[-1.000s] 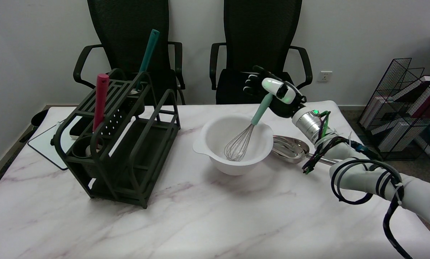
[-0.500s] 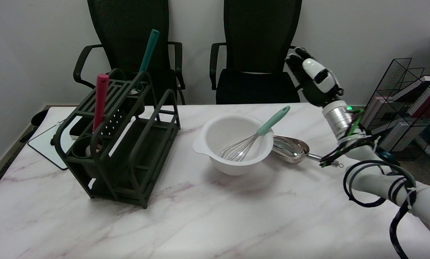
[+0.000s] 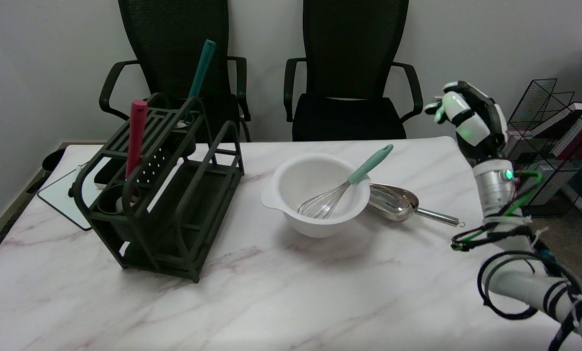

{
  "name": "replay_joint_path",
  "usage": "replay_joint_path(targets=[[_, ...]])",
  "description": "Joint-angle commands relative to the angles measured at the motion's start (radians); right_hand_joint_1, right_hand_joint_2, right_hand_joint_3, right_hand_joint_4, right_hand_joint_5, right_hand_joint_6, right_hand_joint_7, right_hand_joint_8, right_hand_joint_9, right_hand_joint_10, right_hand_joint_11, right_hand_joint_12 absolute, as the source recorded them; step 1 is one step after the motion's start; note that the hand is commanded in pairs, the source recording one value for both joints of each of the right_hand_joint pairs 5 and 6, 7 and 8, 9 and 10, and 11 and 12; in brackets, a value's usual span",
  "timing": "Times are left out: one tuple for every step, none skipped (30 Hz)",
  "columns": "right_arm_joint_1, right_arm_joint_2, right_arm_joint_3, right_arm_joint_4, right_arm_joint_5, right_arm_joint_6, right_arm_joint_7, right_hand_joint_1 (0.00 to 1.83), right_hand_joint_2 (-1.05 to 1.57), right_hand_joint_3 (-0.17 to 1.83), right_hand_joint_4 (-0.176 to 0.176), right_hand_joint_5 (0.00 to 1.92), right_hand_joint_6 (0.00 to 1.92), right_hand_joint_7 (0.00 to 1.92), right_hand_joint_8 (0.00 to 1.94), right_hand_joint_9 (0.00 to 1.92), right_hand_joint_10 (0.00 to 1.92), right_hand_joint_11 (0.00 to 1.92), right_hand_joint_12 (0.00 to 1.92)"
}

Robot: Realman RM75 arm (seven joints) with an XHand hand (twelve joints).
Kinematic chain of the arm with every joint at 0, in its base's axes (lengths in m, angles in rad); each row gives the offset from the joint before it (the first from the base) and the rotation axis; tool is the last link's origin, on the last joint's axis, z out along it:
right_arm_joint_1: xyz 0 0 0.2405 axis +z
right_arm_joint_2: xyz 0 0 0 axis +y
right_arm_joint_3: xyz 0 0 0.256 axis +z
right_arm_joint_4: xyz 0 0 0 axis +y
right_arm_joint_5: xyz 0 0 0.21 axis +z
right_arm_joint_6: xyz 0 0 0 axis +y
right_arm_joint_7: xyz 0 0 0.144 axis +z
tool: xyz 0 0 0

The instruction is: Place the whisk into the mixing bowl.

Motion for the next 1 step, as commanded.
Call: replay_joint_path(targets=[[-0.391, -0.194, -0.227, -0.352, 0.267, 0.569, -1.221, 1.04, 0.76, 0.8, 0.0, 1.01, 1.01, 1.37, 1.37, 1.4, 1.4, 1.06, 1.06]])
